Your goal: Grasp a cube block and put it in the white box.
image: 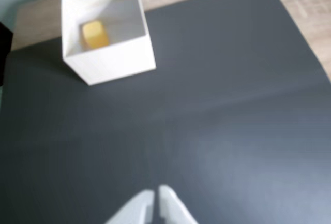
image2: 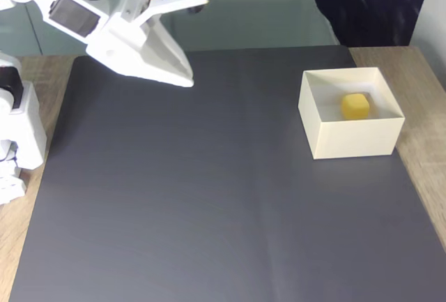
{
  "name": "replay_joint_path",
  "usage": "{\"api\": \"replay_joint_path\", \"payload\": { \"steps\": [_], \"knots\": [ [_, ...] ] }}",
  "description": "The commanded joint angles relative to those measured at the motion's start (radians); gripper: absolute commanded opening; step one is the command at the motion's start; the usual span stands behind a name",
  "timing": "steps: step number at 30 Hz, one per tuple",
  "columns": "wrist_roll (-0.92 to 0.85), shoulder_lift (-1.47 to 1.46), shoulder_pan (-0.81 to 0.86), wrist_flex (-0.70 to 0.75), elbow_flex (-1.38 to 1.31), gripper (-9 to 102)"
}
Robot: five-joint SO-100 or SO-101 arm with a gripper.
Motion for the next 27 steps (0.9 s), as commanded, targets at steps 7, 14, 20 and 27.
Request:
{"api": "replay_joint_path", "payload": {
  "steps": [7, 14, 20, 27],
  "knots": [
    [0.003, 0.178, 0.009, -0.002, 0.132, 1],
    [-0.003, 0.327, 0.003, 0.025, 0.261, 1],
    [0.000, 0.426, 0.003, 0.061, 0.333, 1],
    [0.003, 0.546, 0.008, 0.101, 0.405, 2]
  ]
}}
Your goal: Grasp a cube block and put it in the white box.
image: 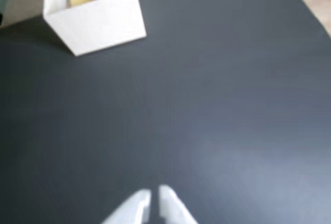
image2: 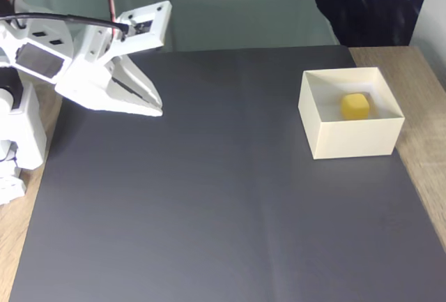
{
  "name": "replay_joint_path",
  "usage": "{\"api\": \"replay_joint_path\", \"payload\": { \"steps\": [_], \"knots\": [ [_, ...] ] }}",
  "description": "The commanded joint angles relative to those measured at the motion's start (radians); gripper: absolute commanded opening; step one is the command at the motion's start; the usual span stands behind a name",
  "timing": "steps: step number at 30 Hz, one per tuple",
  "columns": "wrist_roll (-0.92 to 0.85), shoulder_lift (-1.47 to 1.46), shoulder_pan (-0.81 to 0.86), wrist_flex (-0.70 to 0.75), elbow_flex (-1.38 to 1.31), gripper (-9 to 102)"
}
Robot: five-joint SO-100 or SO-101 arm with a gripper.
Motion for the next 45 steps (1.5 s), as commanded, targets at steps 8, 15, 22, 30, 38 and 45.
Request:
{"api": "replay_joint_path", "payload": {
  "steps": [8, 15, 22, 30, 38, 45],
  "knots": [
    [0.005, 0.179, 0.006, 0.078, 0.080, 2],
    [0.002, 0.179, 0.018, 0.095, 0.110, 1],
    [-0.003, 0.181, 0.023, 0.219, 0.149, 0],
    [-0.021, 0.183, 0.029, 0.285, 0.169, 0],
    [-0.055, 0.183, 0.034, 0.322, 0.190, 0],
    [-0.077, 0.183, 0.028, 0.336, 0.219, 0]
  ]
}}
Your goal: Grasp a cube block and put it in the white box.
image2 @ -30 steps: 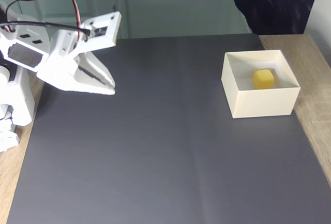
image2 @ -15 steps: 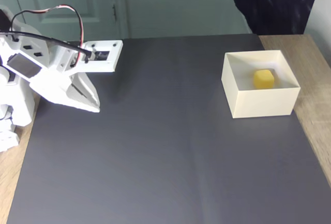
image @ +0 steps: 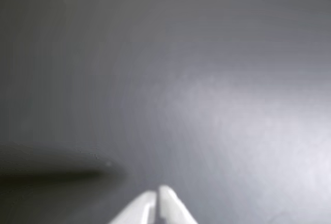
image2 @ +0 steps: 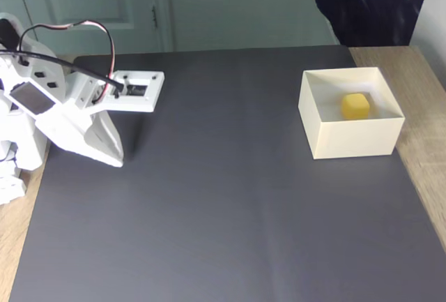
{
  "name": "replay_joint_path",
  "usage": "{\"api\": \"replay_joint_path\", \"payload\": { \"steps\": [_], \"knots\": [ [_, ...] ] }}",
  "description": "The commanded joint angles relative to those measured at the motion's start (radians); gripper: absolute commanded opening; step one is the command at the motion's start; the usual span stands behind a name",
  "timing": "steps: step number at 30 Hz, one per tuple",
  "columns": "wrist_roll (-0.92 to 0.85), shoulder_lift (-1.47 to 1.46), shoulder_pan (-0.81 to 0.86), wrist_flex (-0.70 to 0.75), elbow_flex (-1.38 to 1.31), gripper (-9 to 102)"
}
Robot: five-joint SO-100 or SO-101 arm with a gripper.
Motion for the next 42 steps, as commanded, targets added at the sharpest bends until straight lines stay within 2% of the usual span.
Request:
{"api": "replay_joint_path", "payload": {
  "steps": [1, 21, 28, 34, 42],
  "knots": [
    [-0.006, 0.006, -0.006, 0.011, 0.000, 0],
    [-0.072, 0.008, -0.005, -0.014, 0.069, 0],
    [-0.140, 0.008, -0.005, -0.003, 0.069, 1],
    [-0.268, 0.008, -0.005, 0.025, 0.069, 0],
    [-0.268, 0.008, -0.005, 0.025, 0.069, 0]
  ]
}}
